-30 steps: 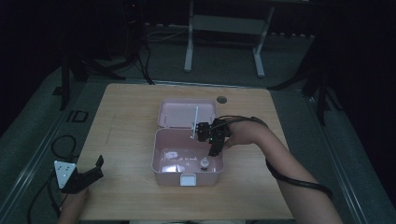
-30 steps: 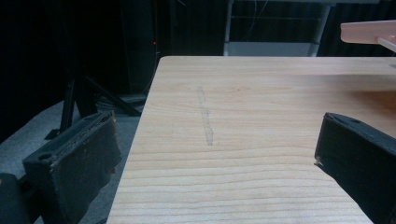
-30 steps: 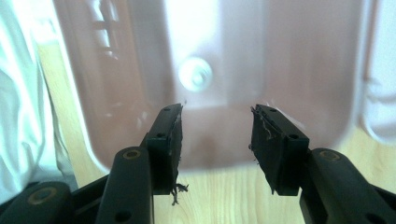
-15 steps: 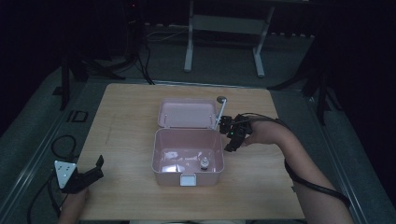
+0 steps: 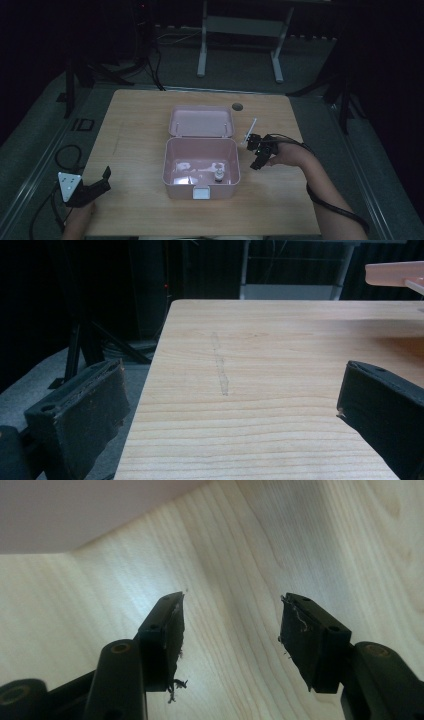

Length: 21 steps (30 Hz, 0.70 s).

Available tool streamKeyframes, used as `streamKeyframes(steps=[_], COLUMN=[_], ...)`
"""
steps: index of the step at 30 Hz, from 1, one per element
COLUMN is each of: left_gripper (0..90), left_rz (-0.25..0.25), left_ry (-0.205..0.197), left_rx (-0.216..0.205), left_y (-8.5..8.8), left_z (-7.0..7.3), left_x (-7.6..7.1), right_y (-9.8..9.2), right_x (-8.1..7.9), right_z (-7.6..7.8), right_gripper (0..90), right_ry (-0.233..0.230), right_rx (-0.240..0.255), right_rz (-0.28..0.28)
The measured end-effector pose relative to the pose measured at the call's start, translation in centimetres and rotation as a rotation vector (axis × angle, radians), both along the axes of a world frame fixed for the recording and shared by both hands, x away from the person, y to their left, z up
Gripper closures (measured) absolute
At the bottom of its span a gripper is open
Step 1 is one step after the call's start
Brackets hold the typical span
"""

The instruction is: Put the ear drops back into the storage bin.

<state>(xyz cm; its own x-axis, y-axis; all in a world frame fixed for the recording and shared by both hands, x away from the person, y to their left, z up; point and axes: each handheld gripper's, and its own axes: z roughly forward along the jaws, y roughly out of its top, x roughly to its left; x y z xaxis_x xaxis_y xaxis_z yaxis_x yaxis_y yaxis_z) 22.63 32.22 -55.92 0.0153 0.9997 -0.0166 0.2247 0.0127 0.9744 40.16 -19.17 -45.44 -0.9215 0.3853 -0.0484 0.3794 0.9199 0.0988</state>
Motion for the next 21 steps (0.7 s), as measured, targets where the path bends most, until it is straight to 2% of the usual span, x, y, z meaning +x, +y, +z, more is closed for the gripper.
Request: streamKeyframes(steps=[4,6,8,10,14,17,21], left_gripper=[0.3,0.3,0.3,0.3,0.3,0.3,0.3], left_rz=[0.001,0.000,0.001,0.001,-0.001,0.000,0.000], left_ry=[-0.001,0.001,0.001,0.001,0.001,0.001,0.001], left_rx=[0.001,0.002,0.003,0.003,0.003,0.002,0.003], left_y=[0.0,0.0,0.0,0.0,0.0,0.0,0.0], left_z=[0.0,0.0,0.0,0.0,0.0,0.0,0.0], left_x=[0.0,0.0,0.0,0.0,0.0,0.0,0.0], right_y=[-1.4,-2.0,-2.5,-3.1,-4.4,-5.4,-6.2], right_x=[0.4,0.5,0.4,0.3,0.1,-0.2,-0.6], right_z=[-1.4,-1.9,-2.1,-2.3,-2.6,-3.1,-4.1], right_gripper=[38.4,31.2,26.0,18.7,13.4,12.5,11.0], right_ry=[-0.004,-0.010,-0.037,-0.054,-0.094,-0.151,-0.242], right_rx=[0.028,0.051,0.075,0.123,0.250,0.329,0.350], right_rz=[-0.067,-0.098,-0.132,-0.170,-0.227,-0.279,-0.352])
